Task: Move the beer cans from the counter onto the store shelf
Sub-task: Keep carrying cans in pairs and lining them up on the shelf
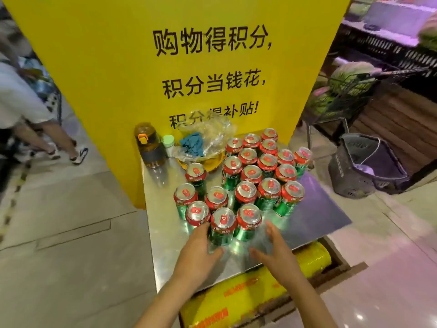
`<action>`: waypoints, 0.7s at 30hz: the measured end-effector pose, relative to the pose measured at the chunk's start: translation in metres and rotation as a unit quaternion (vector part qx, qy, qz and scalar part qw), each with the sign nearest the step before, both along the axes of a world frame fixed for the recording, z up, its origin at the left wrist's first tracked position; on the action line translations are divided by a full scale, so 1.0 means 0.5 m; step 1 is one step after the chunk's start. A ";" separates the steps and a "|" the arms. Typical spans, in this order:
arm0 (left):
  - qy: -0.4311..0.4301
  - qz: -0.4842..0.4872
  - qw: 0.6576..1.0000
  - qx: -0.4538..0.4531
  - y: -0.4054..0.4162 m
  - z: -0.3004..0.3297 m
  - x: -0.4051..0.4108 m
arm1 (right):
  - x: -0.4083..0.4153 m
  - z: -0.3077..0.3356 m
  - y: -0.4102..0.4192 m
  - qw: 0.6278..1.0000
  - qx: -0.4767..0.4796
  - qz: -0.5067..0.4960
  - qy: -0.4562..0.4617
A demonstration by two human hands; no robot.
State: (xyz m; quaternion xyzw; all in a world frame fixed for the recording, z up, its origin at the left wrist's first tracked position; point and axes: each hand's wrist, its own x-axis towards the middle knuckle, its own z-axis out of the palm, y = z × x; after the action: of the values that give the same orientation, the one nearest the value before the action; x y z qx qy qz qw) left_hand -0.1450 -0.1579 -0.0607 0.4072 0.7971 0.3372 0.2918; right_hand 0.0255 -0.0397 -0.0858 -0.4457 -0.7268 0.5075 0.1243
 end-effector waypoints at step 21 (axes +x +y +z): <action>0.130 0.232 0.960 -0.082 0.120 -0.025 0.079 | -0.049 -0.063 0.107 0.994 0.064 0.059 0.062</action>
State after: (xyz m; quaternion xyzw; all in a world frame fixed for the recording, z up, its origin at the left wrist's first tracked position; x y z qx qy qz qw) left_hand -0.1056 -0.0978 -0.0733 0.2258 0.9258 0.2729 0.1317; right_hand 0.0010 0.0140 -0.1176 -0.3607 -0.7739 0.4930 0.1669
